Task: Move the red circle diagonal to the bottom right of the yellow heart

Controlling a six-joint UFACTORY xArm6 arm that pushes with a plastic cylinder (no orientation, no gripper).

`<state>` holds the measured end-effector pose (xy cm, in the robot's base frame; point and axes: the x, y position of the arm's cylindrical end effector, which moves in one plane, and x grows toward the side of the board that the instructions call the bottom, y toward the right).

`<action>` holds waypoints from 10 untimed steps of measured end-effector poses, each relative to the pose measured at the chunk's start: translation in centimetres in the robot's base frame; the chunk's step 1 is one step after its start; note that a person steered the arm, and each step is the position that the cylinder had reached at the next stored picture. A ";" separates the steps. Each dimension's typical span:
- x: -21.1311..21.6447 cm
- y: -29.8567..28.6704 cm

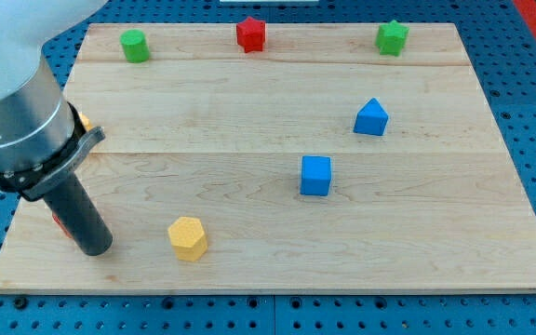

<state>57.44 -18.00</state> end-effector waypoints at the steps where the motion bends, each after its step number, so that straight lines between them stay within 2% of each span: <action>1: -1.2 4.9; 2: -0.2 8.9; 3: 0.5 9.4; 4: 2.3 4.1; 5: 1.6 -6.2; 6: -2.3 -11.2; 7: -3.5 -11.1; 10: -4.9 -0.9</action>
<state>52.53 -18.88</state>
